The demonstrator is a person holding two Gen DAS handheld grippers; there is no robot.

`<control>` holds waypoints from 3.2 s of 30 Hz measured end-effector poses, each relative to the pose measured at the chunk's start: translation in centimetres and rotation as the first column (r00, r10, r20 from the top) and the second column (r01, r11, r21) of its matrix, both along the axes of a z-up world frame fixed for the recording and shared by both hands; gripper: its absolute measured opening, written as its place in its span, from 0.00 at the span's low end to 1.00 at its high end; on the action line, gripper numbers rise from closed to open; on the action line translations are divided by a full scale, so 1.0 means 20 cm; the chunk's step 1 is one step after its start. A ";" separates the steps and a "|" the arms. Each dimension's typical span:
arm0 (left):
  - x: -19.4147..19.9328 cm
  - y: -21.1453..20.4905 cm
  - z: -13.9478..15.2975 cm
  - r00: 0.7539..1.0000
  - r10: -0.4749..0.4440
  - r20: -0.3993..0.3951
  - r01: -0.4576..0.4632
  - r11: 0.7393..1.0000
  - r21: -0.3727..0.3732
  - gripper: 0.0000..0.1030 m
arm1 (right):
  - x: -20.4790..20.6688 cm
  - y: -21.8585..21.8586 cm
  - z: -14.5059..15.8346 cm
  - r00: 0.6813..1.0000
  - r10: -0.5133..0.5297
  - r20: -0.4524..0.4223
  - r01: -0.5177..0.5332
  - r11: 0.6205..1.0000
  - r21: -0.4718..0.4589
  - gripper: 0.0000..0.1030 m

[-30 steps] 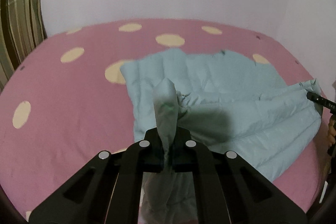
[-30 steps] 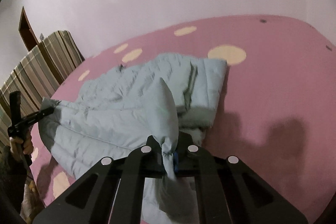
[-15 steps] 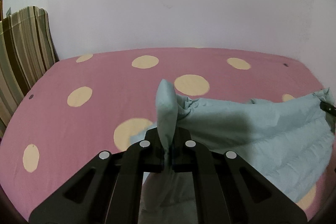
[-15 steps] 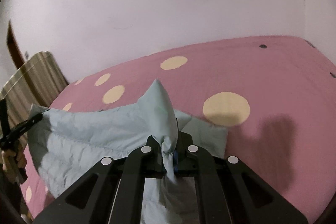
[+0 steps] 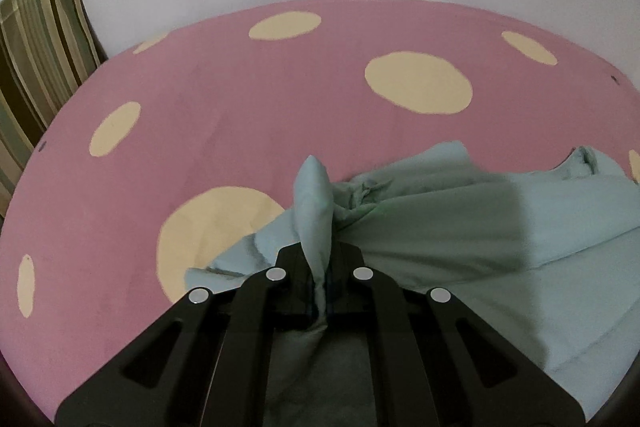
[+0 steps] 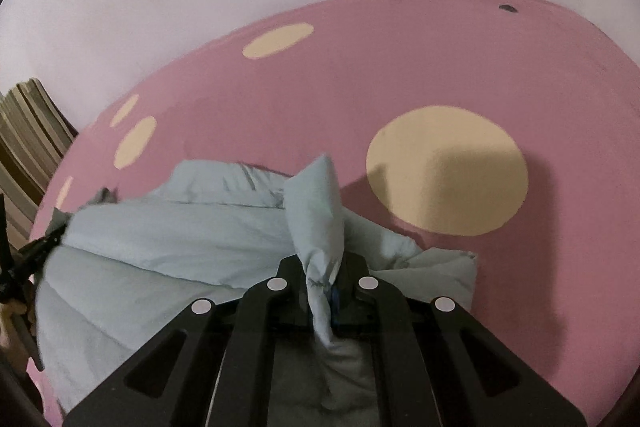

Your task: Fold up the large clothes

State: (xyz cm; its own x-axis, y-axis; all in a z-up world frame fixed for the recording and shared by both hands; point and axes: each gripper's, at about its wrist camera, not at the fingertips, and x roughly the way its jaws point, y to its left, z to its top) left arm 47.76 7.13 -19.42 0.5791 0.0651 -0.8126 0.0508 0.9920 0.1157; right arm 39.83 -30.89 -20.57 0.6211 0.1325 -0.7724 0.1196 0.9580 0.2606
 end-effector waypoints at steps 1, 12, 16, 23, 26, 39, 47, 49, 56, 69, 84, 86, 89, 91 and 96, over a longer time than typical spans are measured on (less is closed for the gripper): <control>0.01 0.00 -0.02 1.000 0.002 0.000 -0.002 1.000 -0.002 0.04 | 0.01 0.01 -0.02 1.000 0.004 -0.006 -0.004 1.000 -0.015 0.05; 0.00 0.04 -0.09 0.998 0.047 0.049 -0.045 0.998 -0.040 0.14 | 0.01 0.01 -0.06 1.000 -0.003 0.019 0.004 1.000 -0.011 0.05; -0.02 0.08 0.01 0.995 0.096 0.032 -0.096 0.995 0.004 0.61 | -0.01 0.00 -0.02 1.000 0.007 0.012 -0.007 1.000 -0.006 0.14; -0.22 0.06 0.21 0.995 0.092 0.037 -0.089 0.993 -0.084 0.79 | -0.12 0.11 0.24 0.996 -0.049 0.071 0.054 0.996 -0.068 0.54; -0.31 -0.07 0.28 0.998 0.044 0.052 -0.034 0.984 -0.175 0.82 | -0.15 0.23 0.31 0.995 -0.016 0.099 0.022 0.998 -0.053 0.54; -0.29 -0.40 -0.01 0.999 0.002 0.042 0.003 0.992 -0.123 0.84 | -0.01 0.64 0.01 0.998 0.047 0.032 -0.041 0.986 -0.161 0.58; -0.22 -0.42 -0.11 1.000 -0.011 0.027 0.014 0.995 -0.101 0.85 | 0.04 0.67 -0.06 0.999 0.033 0.043 -0.024 0.981 -0.194 0.59; -0.22 -0.42 -0.13 1.000 -0.011 0.028 0.014 0.995 -0.102 0.86 | 0.03 0.67 -0.07 0.999 0.032 0.044 -0.023 0.980 -0.196 0.60; -0.21 -0.42 -0.15 1.000 -0.011 0.025 0.014 0.994 -0.109 0.87 | 0.03 0.68 -0.07 0.998 0.030 0.047 -0.020 0.977 -0.212 0.60; -0.31 -0.35 0.06 1.000 -0.014 0.000 0.014 0.988 -0.156 0.88 | -0.01 0.65 0.03 0.998 0.040 0.045 -0.031 0.981 -0.191 0.69; -0.79 0.36 0.14 0.980 0.199 -0.024 -0.197 0.933 -0.302 0.92 | -0.54 0.08 0.17 0.992 -0.121 0.042 0.123 0.991 -0.054 0.76; -0.83 0.41 0.10 0.978 0.203 -0.056 -0.209 0.909 -0.360 0.92 | -0.57 0.01 0.13 0.989 -0.144 0.016 0.144 0.990 -0.013 0.76; -0.85 0.43 0.05 0.980 0.170 -0.099 -0.196 0.867 -0.458 0.92 | -0.60 -0.05 0.05 0.988 -0.149 -0.031 0.151 0.983 0.101 0.76; -0.85 0.42 0.02 0.982 0.150 -0.112 -0.186 0.842 -0.507 0.92 | -0.60 -0.05 0.02 0.988 -0.144 -0.047 0.149 0.979 0.135 0.76; -0.81 0.40 -0.01 0.981 0.165 -0.107 -0.196 0.794 -0.576 0.92 | -0.58 -0.03 -0.04 0.990 -0.126 -0.059 0.133 0.980 0.148 0.82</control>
State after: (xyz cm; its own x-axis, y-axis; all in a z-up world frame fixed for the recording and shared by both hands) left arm 31.54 15.11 -19.53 0.5632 -0.3286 -0.7582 -0.1460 0.8635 -0.4827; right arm 28.24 -31.41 -21.41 0.6028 0.1713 -0.7793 0.2563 0.8834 0.3924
